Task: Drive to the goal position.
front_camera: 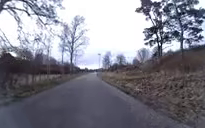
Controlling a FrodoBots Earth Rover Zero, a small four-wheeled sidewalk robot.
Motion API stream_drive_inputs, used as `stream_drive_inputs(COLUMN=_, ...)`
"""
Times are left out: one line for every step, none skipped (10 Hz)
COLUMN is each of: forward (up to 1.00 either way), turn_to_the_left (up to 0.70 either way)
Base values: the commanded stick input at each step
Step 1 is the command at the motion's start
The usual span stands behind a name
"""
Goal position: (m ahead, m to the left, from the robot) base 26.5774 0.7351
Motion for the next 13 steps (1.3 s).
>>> stream_drive_inputs(forward=0.50, turn_to_the_left=0.00)
stream_drive_inputs(forward=0.50, turn_to_the_left=0.00)
stream_drive_inputs(forward=0.50, turn_to_the_left=0.00)
stream_drive_inputs(forward=0.50, turn_to_the_left=0.00)
stream_drive_inputs(forward=0.50, turn_to_the_left=0.00)
stream_drive_inputs(forward=0.50, turn_to_the_left=0.00)
stream_drive_inputs(forward=0.50, turn_to_the_left=0.00)
stream_drive_inputs(forward=0.50, turn_to_the_left=0.00)
stream_drive_inputs(forward=0.50, turn_to_the_left=0.00)
stream_drive_inputs(forward=0.50, turn_to_the_left=0.00)
stream_drive_inputs(forward=0.50, turn_to_the_left=0.00)
stream_drive_inputs(forward=0.50, turn_to_the_left=0.00)
stream_drive_inputs(forward=0.50, turn_to_the_left=0.00)
